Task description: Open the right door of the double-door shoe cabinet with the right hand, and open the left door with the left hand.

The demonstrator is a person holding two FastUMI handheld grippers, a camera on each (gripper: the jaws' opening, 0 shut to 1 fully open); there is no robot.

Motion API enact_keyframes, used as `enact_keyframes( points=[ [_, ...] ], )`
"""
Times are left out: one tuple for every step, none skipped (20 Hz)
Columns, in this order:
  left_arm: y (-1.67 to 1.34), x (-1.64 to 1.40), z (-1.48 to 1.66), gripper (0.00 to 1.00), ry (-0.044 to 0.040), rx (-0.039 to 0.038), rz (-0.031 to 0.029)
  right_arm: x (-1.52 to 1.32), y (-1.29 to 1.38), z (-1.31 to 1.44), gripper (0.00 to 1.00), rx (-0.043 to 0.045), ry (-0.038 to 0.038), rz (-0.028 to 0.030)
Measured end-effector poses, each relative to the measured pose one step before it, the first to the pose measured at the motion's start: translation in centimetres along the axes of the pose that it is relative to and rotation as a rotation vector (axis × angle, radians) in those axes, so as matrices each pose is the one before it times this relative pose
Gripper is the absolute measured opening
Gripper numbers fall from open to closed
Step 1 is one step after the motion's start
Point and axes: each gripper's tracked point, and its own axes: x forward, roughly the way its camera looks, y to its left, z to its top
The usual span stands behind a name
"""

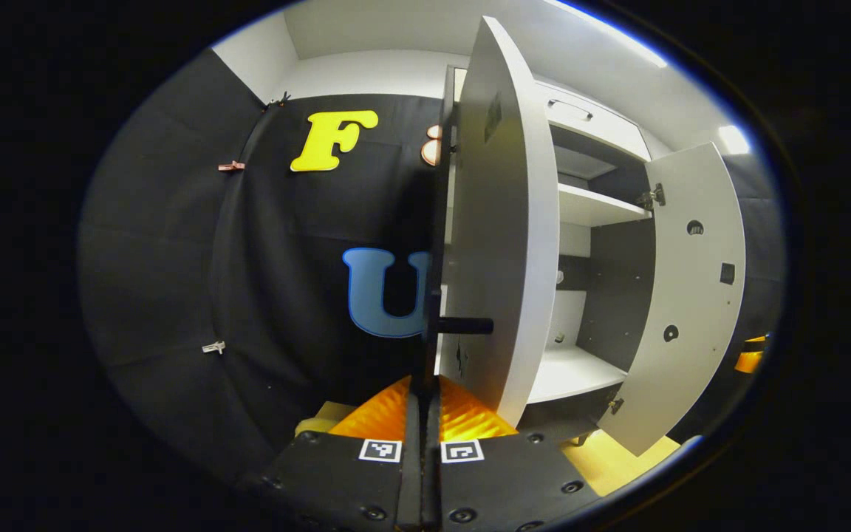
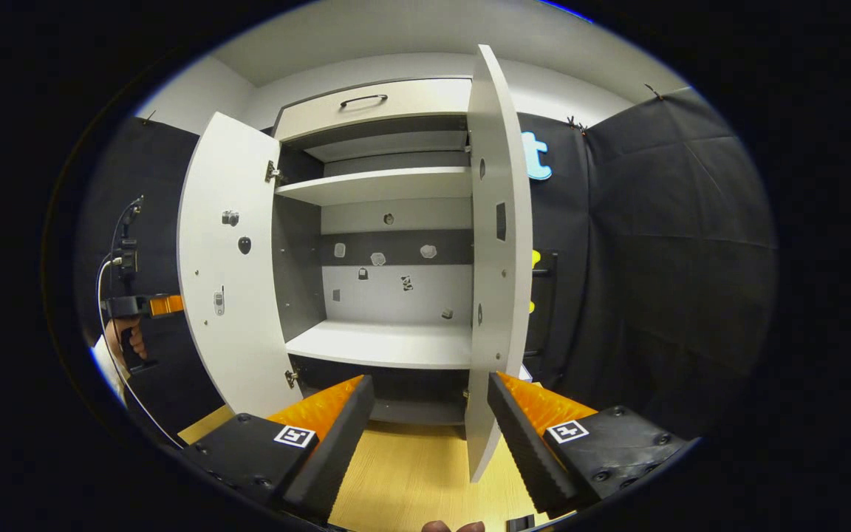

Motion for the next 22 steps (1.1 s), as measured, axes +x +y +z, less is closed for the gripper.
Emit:
enact_keyframes(
  points=[
    [-0.006,0.008,0.119,0.01,-0.00908,-0.01831,-0.02101,-0.085,0.149,0.039,0.98,-0.0018,0.00045,0.00296],
    [0.183,-0.053,0.159,0.07,-0.00803,-0.01178,-0.01524,0.024,0.157,-0.048,0.98,-0.0018,0.00118,0.00025],
    [0.174,-0.071,-0.138,0.08,0.00135,-0.00562,-0.00469,-0.016,0.102,0.014,0.98,0.00034,0.00093,0.00019],
    [0.069,0.066,-0.237,0.09,0.00229,-0.00245,-0.00133,-0.063,0.031,0.013,0.98,0.00283,-0.00039,-0.00116],
    [0.117,-0.048,-0.085,0.09,0.00278,0.00003,0.00205,-0.021,-0.094,0.063,0.98,0.00225,-0.00108,-0.00101],
    [-0.103,-0.052,-0.151,0.09,0.00131,0.0006,-0.0004,-0.082,-0.124,0.063,0.98,0.00018,-0.00215,-0.0037],
    [-0.026,-0.099,0.109,0.09,-0.00411,0.00225,-0.00051,0.043,-0.023,0.091,0.98,-0.00009,-0.00018,-0.00368],
    [0.077,-0.07,0.026,0.09,-0.00363,0.0071,0.00339,-0.035,-0.09,0.055,0.98,0.00104,-0.0012,-0.00277],
    [0.024,-0.135,0.044,0.09,-0.00038,0.0118,0.00413,-0.063,-0.041,-0.121,0.98,0.00209,0.00138,-0.00301],
    [-0.063,-0.164,-0.063,0.09,0.00042,0.01133,0.00347,-0.023,-0.065,0.007,0.98,0.00235,0.00103,-0.00178],
    [-0.011,-0.18,0.048,0.09,0.001,0.00746,0.00288,-0.034,0.013,-0.098,0.98,0.00254,0.00238,-0.00201],
    [-0.02,-0.184,0.116,0.1,-0.00057,0.00387,0.00283,-0.072,0.039,-0.041,0.98,0.00111,0.00102,-0.00144],
    [0.029,-0.278,0.07,0.1,-0.00171,-0.00319,0.00287,-0.069,-0.038,-0.056,0.98,0.00062,0.00043,-0.00134],
    [0.042,-0.346,0.029,0.1,-0.00114,-0.01003,-0.00055,-0.11,-0.034,-0.068,0.98,0.00134,0.00168,0.00123],
    [-0.098,-0.408,0.051,0.1,-0.00192,-0.01151,0.0005,-0.008,0.019,0.097,0.98,0.00114,-0.00123,-0.0003],
    [0.11,-0.428,-0.052,0.11,-0.00267,-0.00717,0.00505,-0.13,0.032,-0.082,0.98,0.00038,-0.00237,-0.00154],
    [0.024,-0.461,0.211,0.12,-0.00345,-0.00035,0.00547,-0.069,-0.035,0.007,0.98,0.00037,-0.00255,-0.00207],
    [0.105,-0.494,-0.011,0.13,-0.00141,0.00502,0.01019,0.003,-0.107,0.113,0.98,0.00064,-0.00251,-0.00191],
    [0.462,-0.332,0.156,0.13,-0.00045,0.01484,0.0272,-0.021,0.013,0.006,0.98,0.00244,-0.00197,0.00077],
    [0.462,-0.386,0.02,0.24,0.00078,0.01848,0.02162,-0.011,0.089,-0.011,0.98,0.00215,-0.00126,0.00185],
    [0.316,-0.411,-0.033,0.34,0.00267,0.01729,0.01844,0.082,0.147,0.113,0.98,0.00312,-0.00151,0.00146],
    [0.155,-0.347,0.046,0.44,0.00147,0.01249,0.01613,-0.014,0.125,-0.057,0.98,0.00294,-0.00008,0.00556]
  ],
)
